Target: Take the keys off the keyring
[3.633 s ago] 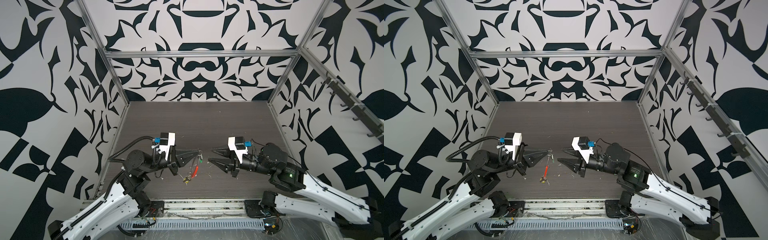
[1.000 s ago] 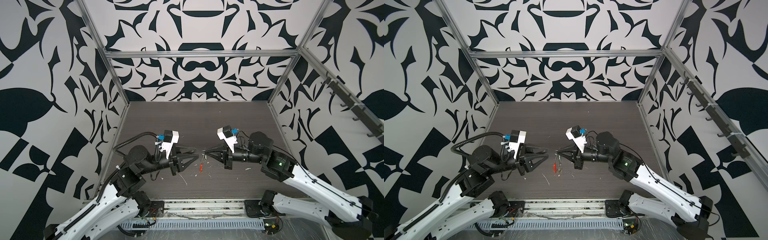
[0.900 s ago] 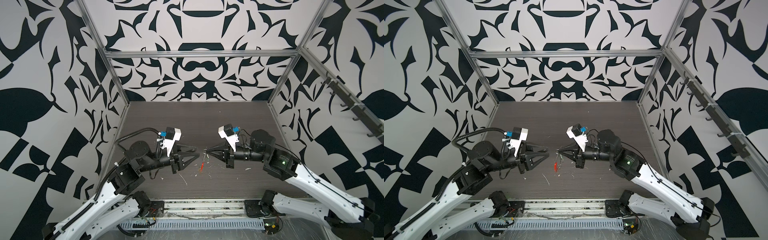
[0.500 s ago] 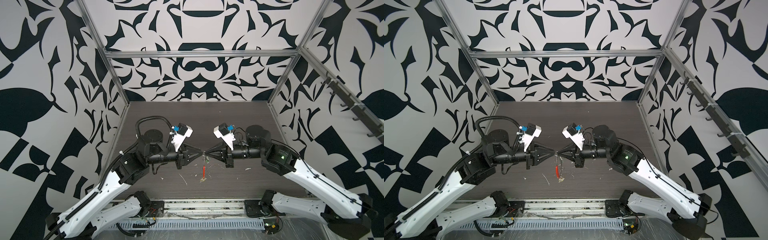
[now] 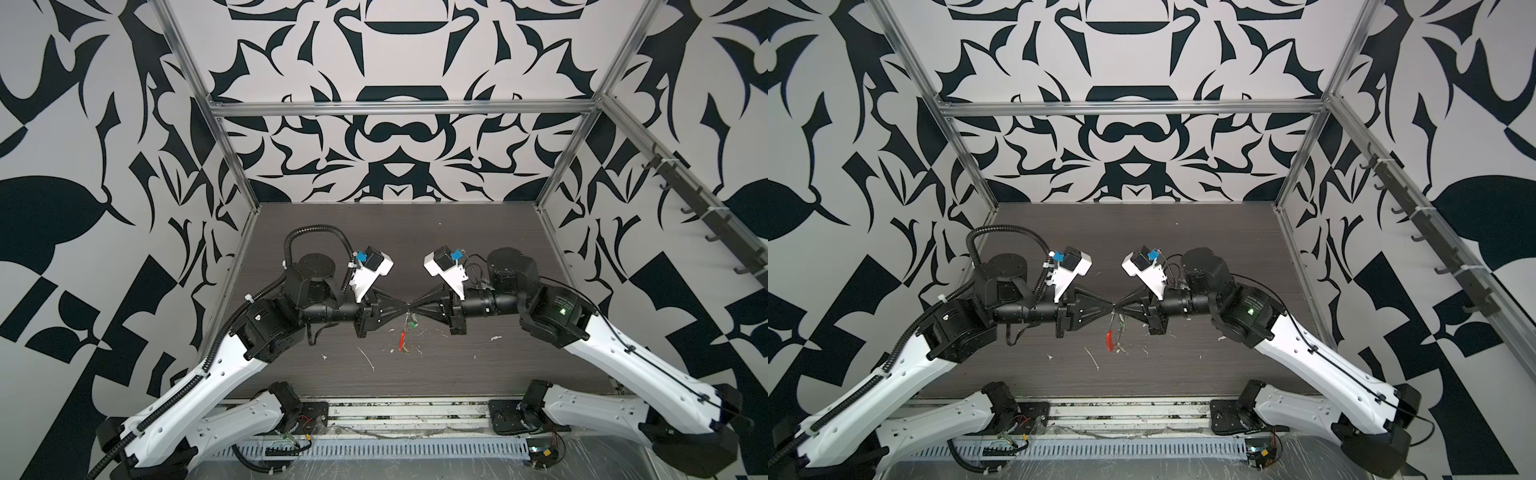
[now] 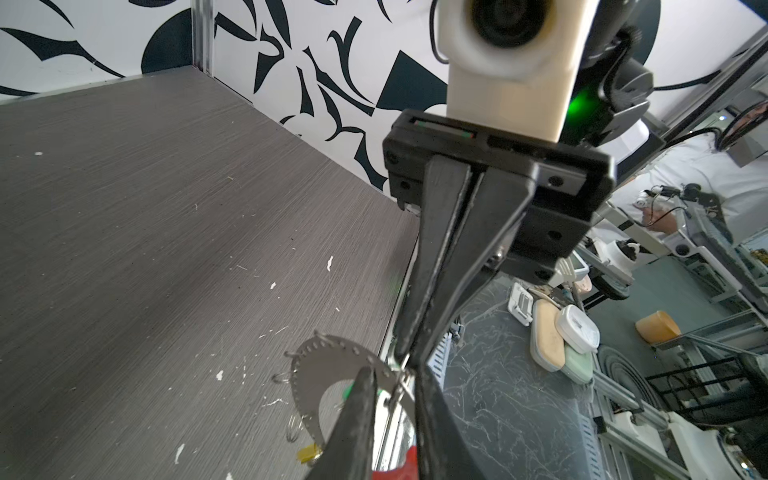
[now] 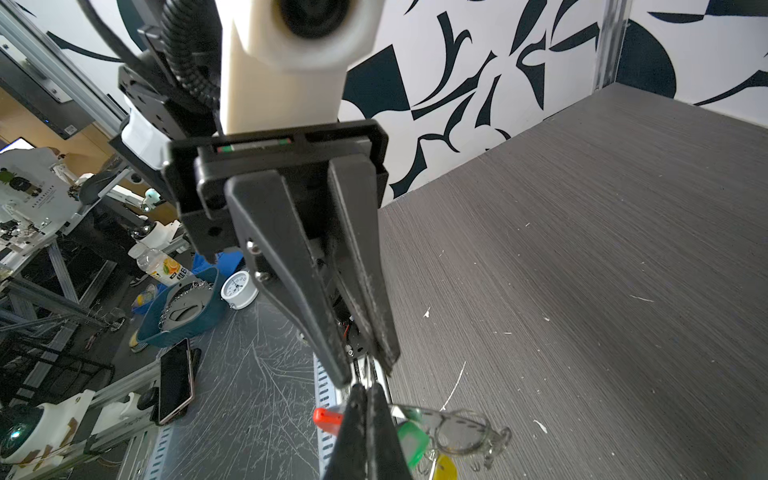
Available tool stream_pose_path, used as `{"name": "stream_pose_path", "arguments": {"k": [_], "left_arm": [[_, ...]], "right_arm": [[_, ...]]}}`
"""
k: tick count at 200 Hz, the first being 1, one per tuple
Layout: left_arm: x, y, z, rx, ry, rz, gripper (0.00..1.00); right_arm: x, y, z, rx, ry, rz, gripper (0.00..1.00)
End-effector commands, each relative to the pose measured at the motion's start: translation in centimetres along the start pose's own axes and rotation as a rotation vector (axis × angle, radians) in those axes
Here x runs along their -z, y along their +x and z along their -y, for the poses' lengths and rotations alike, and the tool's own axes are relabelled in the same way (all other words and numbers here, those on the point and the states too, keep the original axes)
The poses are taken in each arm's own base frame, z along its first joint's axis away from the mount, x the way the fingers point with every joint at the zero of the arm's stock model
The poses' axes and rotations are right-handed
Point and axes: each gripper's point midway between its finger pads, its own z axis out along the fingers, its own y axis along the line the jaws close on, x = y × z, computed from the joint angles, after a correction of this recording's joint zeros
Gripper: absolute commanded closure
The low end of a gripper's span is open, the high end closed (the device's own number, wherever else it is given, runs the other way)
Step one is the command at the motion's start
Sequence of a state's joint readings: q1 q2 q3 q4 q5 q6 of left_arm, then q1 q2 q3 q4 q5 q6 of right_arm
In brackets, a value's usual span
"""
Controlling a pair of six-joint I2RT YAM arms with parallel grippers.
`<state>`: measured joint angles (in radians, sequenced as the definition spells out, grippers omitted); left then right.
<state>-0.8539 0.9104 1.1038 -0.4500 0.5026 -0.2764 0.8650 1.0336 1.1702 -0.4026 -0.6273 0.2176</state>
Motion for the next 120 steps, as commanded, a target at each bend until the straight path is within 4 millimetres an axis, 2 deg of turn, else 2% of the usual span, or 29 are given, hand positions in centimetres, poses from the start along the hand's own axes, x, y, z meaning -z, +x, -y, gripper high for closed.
{"name": "stream_pose_path", "arguments": {"k": [1,50,62,76,113,120], "left_arm": [[0.3,-0.4,1.1,-0.022,0.039,-0.009,0.86],[0.1,0.0,1.0,-0.013,0.044,-0.020,0.86],[0.1,0.0,0.9,-0.014,0.046,-0.017,0.90],[0.0,0.0,0.9,-0.014,0.046,-0.010,1.00],[0.1,-0.5,0.2,-0.036,0.017,0.070,1.00],[0.3,-0.6,0.2,-0.045,0.011,0.088,1.00]], "right_arm": [[1.1,-2.7,-1.5,0.067,-0.028,0.073,1.00],[1.1,-3.2,-1.4,0.068,-0.020,0.088,1.00],[1.0,-3.2,-1.5,0.065,-0.027,0.088,1.00],[0.8,-3.2,-1.5,0.060,-0.035,0.088,1.00],[1.0,-3.7,-1.6,0.069,-0.034,0.117,1.00],[1.2,-3.8,-1.5,0.073,-0.025,0.130,0.91]]}}
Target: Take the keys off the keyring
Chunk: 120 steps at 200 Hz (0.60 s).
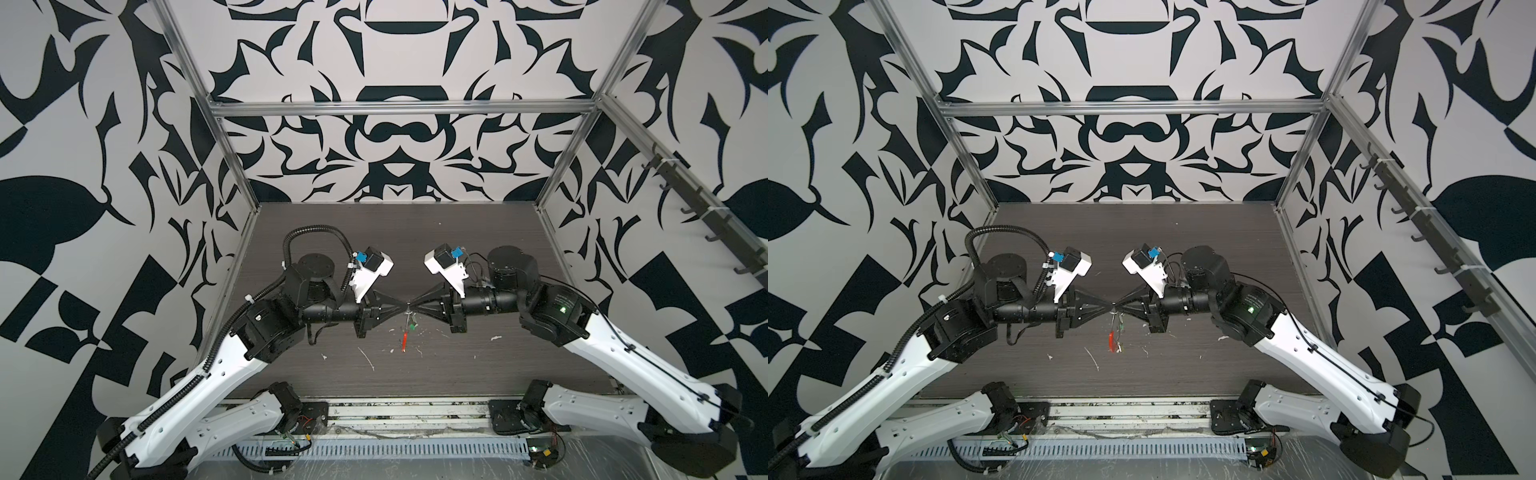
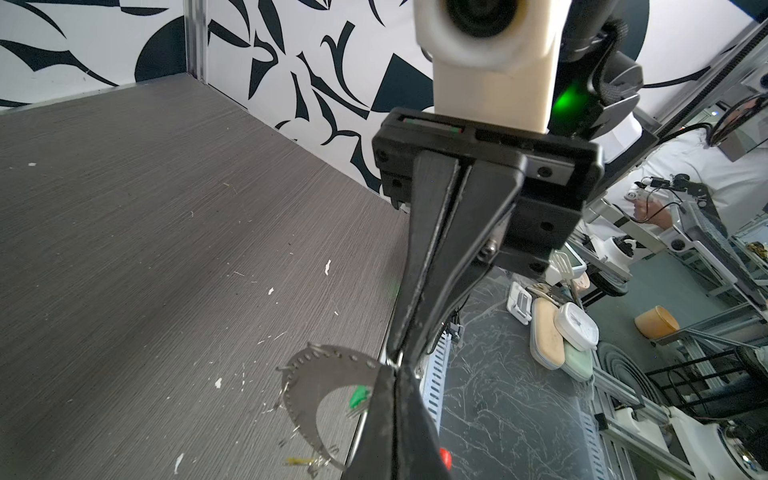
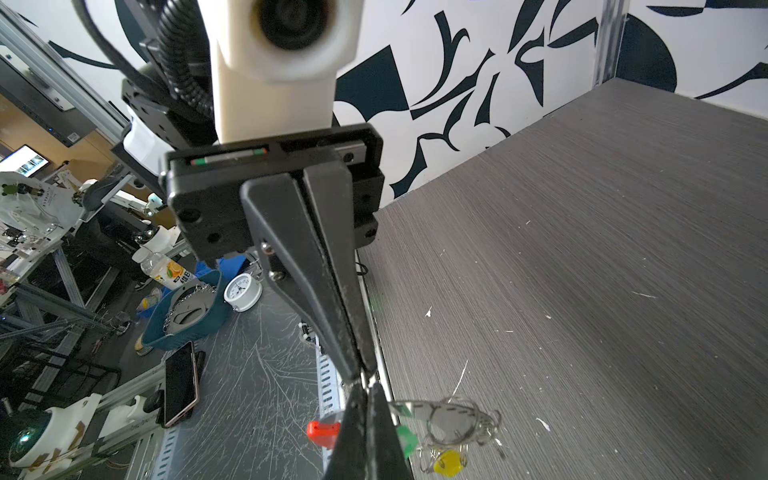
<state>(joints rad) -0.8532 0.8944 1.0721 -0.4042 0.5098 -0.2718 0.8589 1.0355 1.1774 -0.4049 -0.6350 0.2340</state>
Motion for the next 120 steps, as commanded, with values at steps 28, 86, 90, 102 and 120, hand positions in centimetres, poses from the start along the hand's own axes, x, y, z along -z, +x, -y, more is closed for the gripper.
{"name": "stream_pose_path", "arguments": {"k": [28,86,90,102,120], "left_arm": [[1.3,-1.6,0.5,-0.067,-0.005,0.166,1.00],[3.2,-3.3,2.1,-0.140,0.039,0.322,1.00],[3.3,-3.4,2.2,-0.145,0.042,0.329,1.00],[3.6,-3.6,2.5,-0.153,0.050,0.348,1.00],[3.8,-3.9,2.7,-0.163,0.056,0.374,1.00]], "right_arm": [[2.3,-4.1,-1.2,0.136,0.037,0.207,0.66],[2.8,-3.5,-1.2,0.187,0.012,0.352,0.57],[2.7,-3.4,-1.2,0.183,0.003,0.356,0.57],[2.5,-3.4,-1.5,0.183,-0.024,0.365,0.56],[2.3,-3.4,-2.2,0.187,-0.079,0.373,0.54]]}}
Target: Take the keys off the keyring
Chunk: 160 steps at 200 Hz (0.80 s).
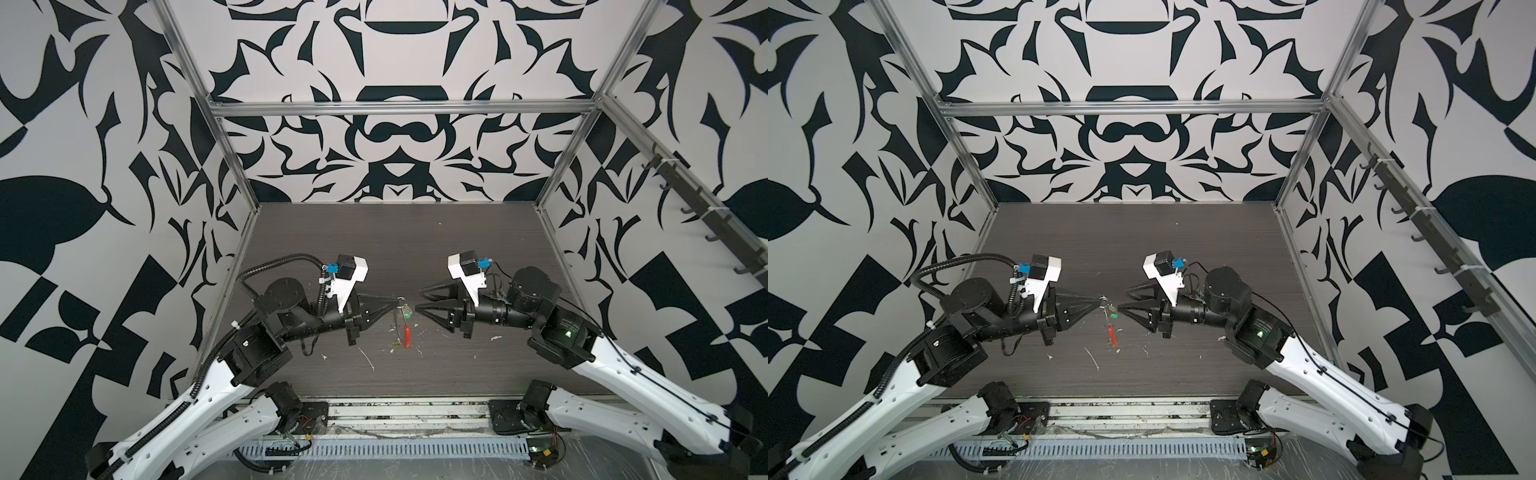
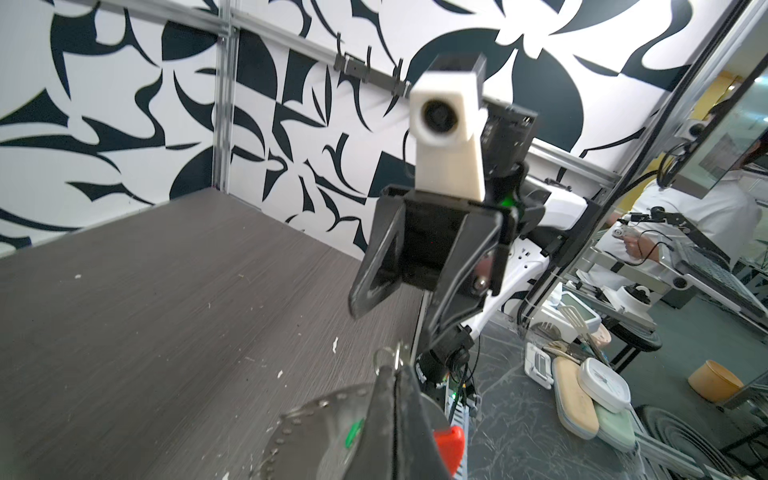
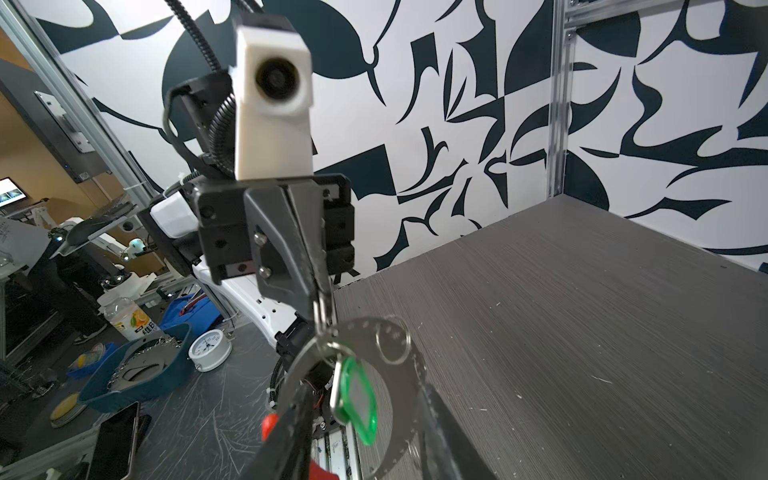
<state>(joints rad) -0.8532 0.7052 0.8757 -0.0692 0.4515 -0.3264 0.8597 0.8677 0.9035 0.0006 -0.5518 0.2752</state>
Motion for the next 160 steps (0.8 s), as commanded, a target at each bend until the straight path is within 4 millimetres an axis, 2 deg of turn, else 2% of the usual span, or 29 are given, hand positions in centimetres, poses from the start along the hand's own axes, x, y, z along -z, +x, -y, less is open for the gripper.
{"name": "stream_pose_path", "arguments": {"k": [1,73,105,130,160], "left_arm": [[0.4,-1.9,0.9,-0.040,0.030,0.094,1.00],[0.4,-2.5,0.2,-0.026,-0.001,0.146,1.00],[0.5,-2.7,0.2,-0.019,-0.001,0.161,1.00],[0.4,-2.6,0.3,-0.015,0.006,0.158,1.00],[0.3,-2.4,0.2,-0.009,0.009,0.150,1.00]], "right_arm": [[0.1,-3.0,-2.1,0.047,-0.097,0.120,0.54],[-0.8,-2.6,-2.7,0.065,-0.111,0.107,0.52],[-1.4,-2.2,-2.0,0.074,-0.063,0.087,0.54],[-1.5,-2.4,-1.2,0.083,-0.004,0.094,0.61],[-1.5,-2.7,-1.1,0.099,0.016,0.091,0.78]]}}
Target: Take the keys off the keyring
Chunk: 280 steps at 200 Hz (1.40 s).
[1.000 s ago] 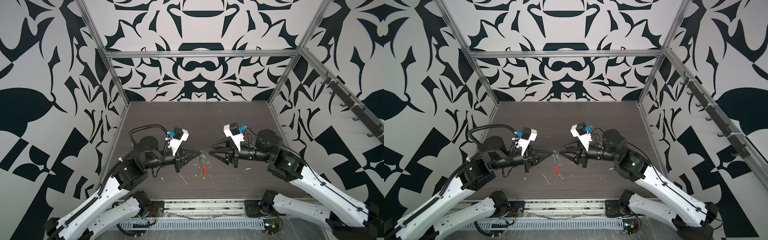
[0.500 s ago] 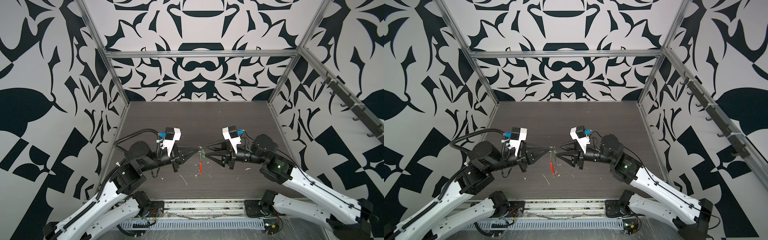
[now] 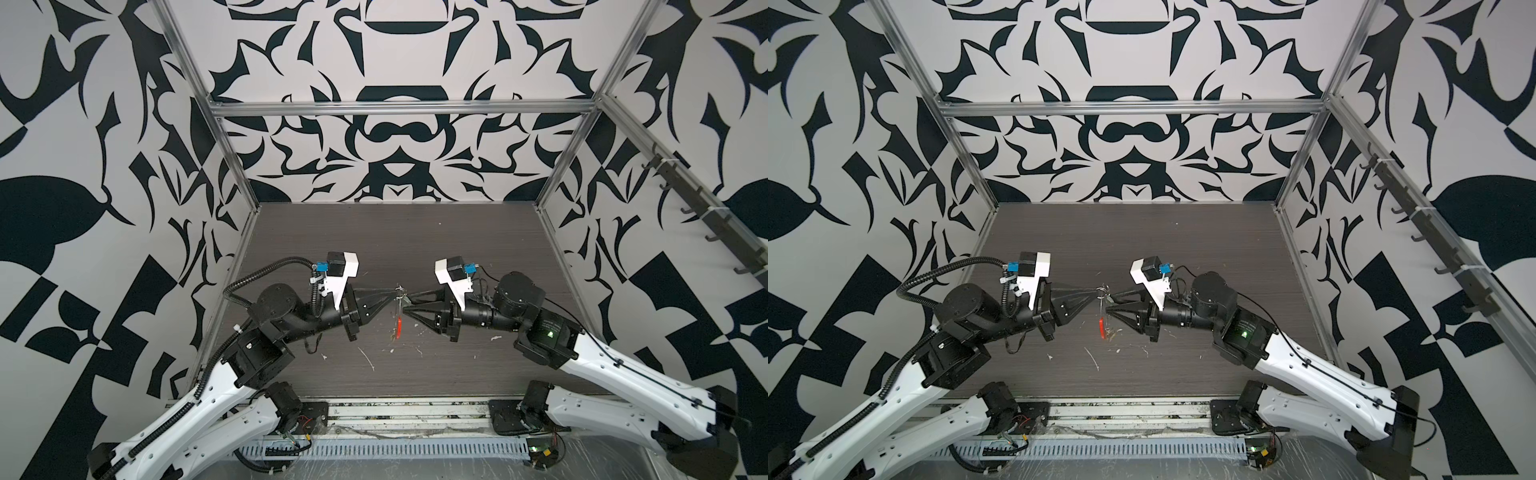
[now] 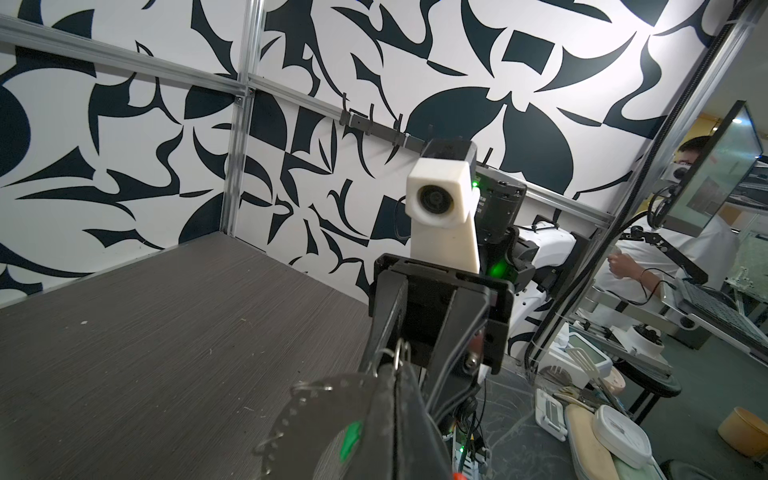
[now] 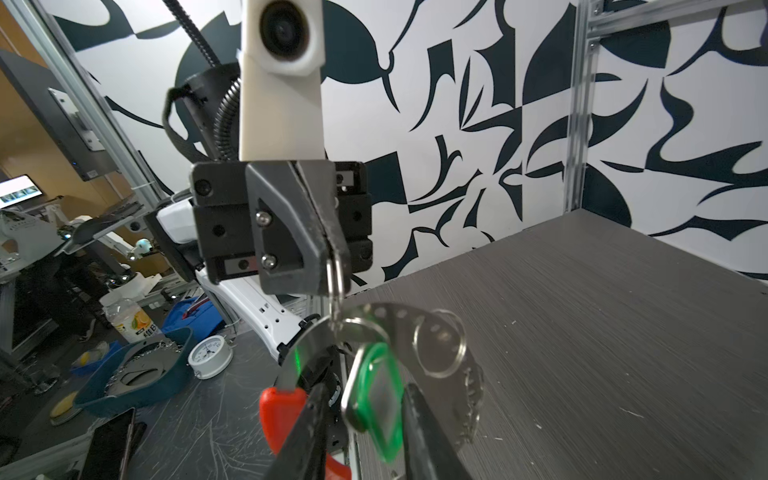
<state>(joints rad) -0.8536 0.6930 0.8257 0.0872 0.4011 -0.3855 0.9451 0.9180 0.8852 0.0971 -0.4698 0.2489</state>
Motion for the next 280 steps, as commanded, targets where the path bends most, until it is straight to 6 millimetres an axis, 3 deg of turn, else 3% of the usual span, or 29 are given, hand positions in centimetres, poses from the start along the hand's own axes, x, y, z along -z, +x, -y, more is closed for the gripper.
{"name": "stream_pose_path", "arguments": {"k": [1,34,143,180,209,241,280], "left_arm": [[0.2,-0.7,0.5,-0.009,0.020,0.036,1.00],[0.3,-0.7,0.3,-0.012,0.009,0.041,1.00],[0.8,-1.6,0.4,-0.042,0.004,0.107,1.00],[0.6,-1.2,0.7,-0.036,0.028,0.090,1.00],[0.9,-0.9,0.9,-0.039,0.031,0.079,1.00],[1.2,-0.6,0.9,-0.043,0.026,0.074,1.00],[1.3,-0.3,0.9,-0.043,0.029,0.068,1.00]], "right_arm": [[0.4,-3.1,-0.5,0.056,0.027,0.069,0.79],[0.4,-3.0,-0.7,0.082,0.042,0.056,1.00],[-2.1,1.3,-2.5,0.098,-0.027,-0.146,1.00],[-2.4,1.7,-2.2,0.087,-0.021,-0.161,1.00],[-1.3,0.9,-2.3,0.099,0.003,-0.130,1.00],[0.7,-0.7,-3.4,0.122,-0.004,-0.075,0.69],[3.0,-3.0,-4.8,0.164,-0.019,0.027,0.60]]}}
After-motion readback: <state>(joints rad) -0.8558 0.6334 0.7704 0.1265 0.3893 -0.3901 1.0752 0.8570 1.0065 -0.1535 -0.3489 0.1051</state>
